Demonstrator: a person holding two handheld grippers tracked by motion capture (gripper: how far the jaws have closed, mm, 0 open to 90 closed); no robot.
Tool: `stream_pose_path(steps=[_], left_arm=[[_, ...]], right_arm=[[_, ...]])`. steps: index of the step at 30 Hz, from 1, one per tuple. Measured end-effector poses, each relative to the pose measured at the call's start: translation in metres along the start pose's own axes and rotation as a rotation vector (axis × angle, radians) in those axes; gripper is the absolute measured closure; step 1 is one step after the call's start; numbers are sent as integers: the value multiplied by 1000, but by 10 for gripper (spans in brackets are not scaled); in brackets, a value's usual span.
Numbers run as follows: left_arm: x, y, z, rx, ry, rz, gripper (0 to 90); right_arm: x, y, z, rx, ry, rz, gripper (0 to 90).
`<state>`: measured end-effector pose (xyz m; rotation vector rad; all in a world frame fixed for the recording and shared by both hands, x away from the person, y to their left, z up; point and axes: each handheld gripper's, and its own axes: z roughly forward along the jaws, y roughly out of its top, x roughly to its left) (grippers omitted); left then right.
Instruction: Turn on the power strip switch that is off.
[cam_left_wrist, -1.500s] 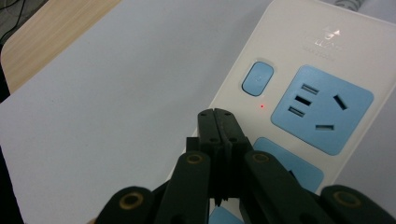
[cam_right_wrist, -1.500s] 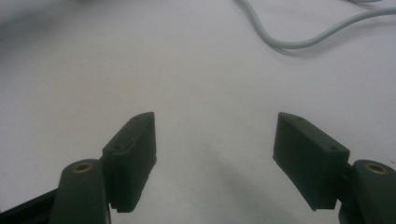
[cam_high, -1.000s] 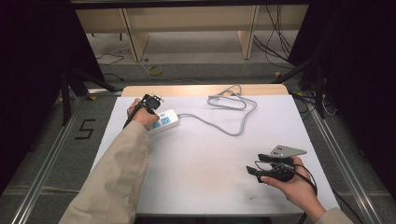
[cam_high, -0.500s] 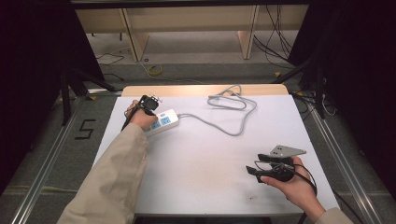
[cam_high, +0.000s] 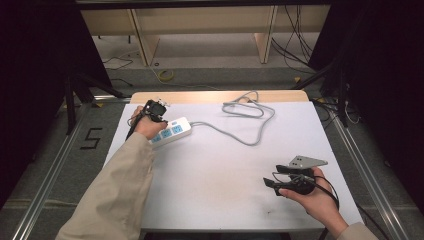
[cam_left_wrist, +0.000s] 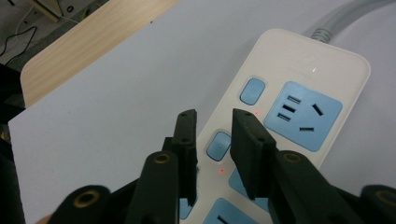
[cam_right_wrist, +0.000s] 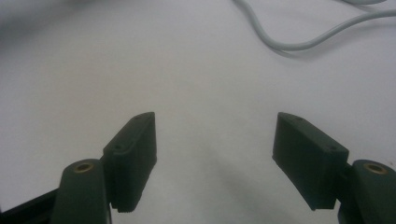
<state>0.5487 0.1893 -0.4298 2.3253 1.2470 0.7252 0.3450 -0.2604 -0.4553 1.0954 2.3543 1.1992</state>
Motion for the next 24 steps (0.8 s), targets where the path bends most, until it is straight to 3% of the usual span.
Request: stream_pose_path(steps=[7, 18, 24], left_arm=[[1, 0, -9, -33, 22, -16, 568], [-4, -4, -20, -44, -22, -74, 439], [-8, -10, -28, -64, -47, -69, 389]], right_arm=[[0, 0, 1, 3, 0, 0, 306], [0, 0, 1, 1, -1, -1, 305], [0, 0, 1, 3, 0, -2, 305]])
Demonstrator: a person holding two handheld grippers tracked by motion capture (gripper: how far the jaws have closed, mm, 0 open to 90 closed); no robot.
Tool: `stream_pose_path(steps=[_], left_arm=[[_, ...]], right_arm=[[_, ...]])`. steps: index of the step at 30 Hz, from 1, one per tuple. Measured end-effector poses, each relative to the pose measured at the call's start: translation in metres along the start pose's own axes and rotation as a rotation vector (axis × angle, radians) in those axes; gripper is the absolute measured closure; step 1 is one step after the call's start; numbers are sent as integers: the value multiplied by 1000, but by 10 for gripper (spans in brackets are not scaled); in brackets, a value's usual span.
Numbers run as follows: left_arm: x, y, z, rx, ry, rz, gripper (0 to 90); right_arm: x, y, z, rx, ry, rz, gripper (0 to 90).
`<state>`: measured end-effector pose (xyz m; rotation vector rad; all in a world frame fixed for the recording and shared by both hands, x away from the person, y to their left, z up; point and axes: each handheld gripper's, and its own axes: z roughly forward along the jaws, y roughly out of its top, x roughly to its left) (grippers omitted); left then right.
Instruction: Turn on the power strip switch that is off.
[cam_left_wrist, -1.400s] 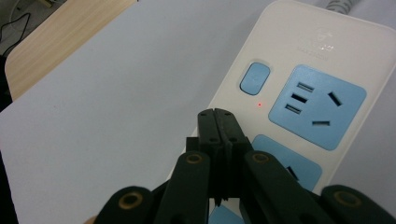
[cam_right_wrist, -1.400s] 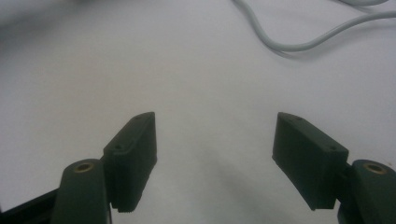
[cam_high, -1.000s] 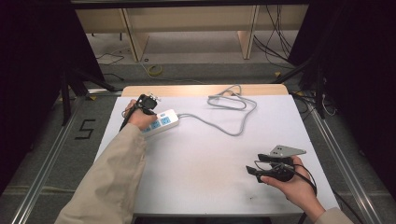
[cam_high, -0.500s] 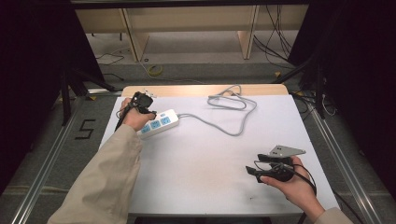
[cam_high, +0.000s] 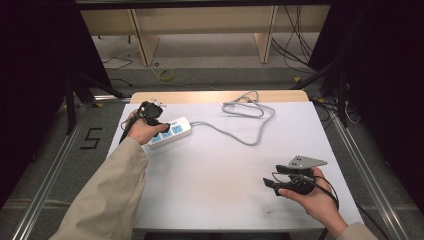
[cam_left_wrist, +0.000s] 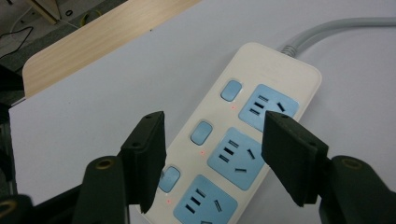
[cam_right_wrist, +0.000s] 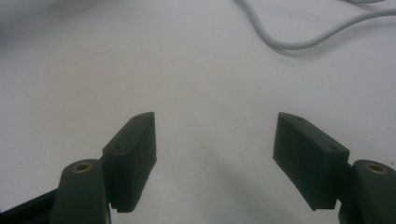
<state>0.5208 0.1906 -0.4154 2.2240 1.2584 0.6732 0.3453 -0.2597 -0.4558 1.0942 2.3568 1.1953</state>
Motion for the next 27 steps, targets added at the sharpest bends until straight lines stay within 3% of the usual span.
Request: stream_pose_path(steps=[8, 20, 27], left_arm=[[-7, -9, -11, 32, -47, 4, 341], [-25, -27, -33, -53, -114, 27, 332], [-33, -39, -42, -52, -133, 43, 323]], right_arm=[[0, 0, 0, 0, -1, 0, 304], [0, 0, 0, 1, -2, -1, 304], [0, 0, 0, 1, -3, 0, 302]])
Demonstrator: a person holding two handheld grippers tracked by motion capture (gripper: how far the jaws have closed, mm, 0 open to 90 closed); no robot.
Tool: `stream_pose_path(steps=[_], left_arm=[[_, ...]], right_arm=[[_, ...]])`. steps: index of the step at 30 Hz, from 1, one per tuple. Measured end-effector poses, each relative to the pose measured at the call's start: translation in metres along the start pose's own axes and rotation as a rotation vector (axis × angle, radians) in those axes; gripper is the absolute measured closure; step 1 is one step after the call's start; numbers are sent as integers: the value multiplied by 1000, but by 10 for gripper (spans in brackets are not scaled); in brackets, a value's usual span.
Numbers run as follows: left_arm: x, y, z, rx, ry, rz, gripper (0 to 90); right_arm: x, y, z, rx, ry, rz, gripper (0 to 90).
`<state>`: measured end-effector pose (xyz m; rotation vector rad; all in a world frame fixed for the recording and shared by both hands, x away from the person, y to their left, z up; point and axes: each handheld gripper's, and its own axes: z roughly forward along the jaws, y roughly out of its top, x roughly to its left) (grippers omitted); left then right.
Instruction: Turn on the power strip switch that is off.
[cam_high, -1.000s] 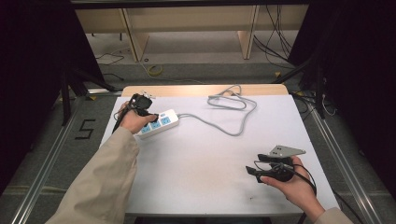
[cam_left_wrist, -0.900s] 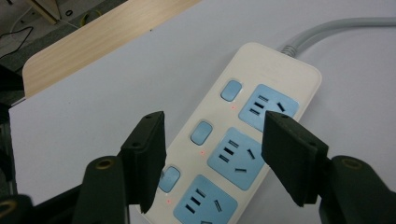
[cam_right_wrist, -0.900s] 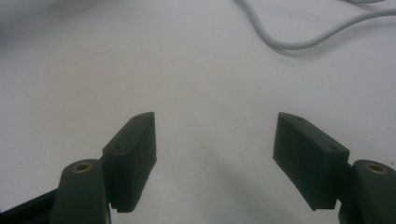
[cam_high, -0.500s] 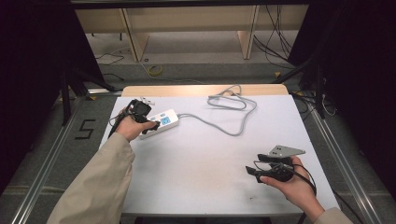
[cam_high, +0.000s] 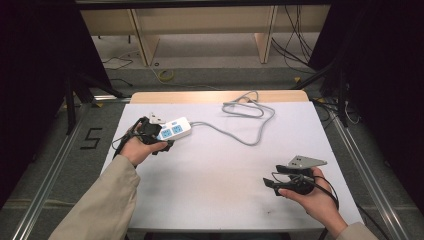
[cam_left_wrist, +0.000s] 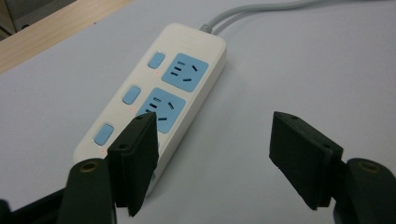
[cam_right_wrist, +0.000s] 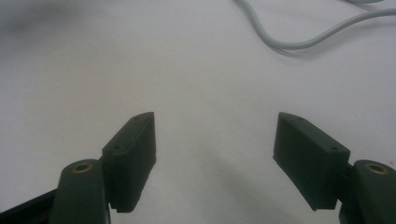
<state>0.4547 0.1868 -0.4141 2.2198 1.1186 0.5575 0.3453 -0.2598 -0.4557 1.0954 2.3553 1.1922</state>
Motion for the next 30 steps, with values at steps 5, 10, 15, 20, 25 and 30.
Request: stream_pose_path(steps=[5, 10, 15, 20, 25, 30], left_arm=[[-4, -4, -6, -18, 2, 11, 323], [-9, -9, -10, -35, -26, 4, 320], [-15, -15, -14, -61, -29, 14, 308], [-21, -19, -20, -94, -39, 31, 286], [-27, -22, -26, -130, -37, 48, 273], [-32, -25, -30, -151, -56, 46, 267]], right_arm=[[-1, 0, -1, 2, -3, 4, 302], [-1, 0, -1, 3, -2, 3, 302], [-1, 0, -1, -1, -2, 4, 301], [-1, 0, 0, -1, 0, 5, 301], [-1, 0, -1, -2, 0, 8, 300], [-1, -1, 0, -1, 2, 8, 299]])
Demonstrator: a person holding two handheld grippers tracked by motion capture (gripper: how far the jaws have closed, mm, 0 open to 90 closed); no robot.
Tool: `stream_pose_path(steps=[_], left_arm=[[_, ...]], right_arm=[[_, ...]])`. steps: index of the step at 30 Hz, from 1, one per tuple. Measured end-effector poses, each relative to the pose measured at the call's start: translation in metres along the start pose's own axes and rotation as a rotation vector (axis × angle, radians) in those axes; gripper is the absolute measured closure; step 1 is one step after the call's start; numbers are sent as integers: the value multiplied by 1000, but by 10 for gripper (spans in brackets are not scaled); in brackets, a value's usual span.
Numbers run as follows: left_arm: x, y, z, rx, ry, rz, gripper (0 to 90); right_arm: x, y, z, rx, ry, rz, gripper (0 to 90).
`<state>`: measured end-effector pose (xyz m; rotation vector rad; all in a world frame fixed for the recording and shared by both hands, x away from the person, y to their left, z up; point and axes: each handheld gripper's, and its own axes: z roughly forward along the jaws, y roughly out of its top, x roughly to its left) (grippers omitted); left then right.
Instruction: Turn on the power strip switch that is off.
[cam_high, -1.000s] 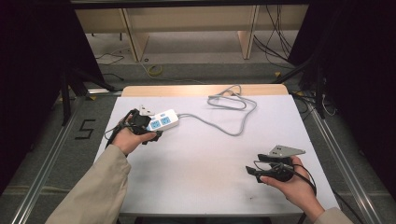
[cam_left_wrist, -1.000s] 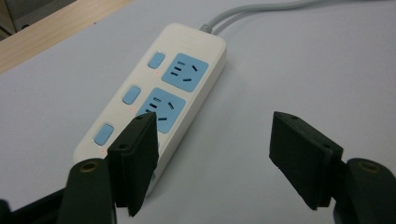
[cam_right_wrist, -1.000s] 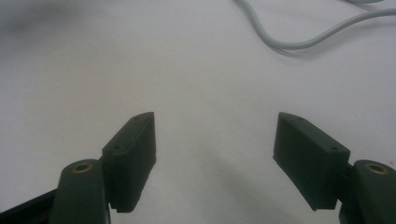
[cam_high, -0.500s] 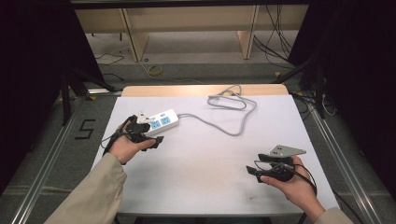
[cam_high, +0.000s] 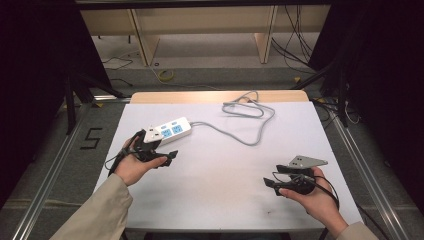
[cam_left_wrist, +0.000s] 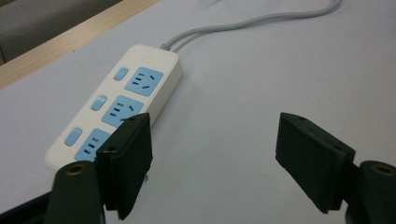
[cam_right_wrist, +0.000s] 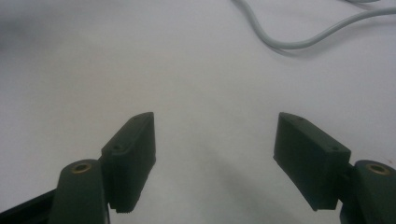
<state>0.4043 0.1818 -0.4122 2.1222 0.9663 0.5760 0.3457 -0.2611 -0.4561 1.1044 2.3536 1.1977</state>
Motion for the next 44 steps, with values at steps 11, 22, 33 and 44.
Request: stream_pose_path(steps=[11, 22, 33, 44], left_arm=[[-9, -16, -7, -44, -22, 40, 251], [-16, -43, -16, -54, -9, 37, 248], [-20, -62, -21, -38, 2, 27, 248], [-19, -59, -21, -40, 23, 18, 240]], right_arm=[[1, 0, 0, 0, 5, 2, 298], [1, 0, 0, 2, 7, 0, 298], [1, 1, 0, -1, 6, -7, 297], [1, 1, 0, -4, 3, -8, 296]])
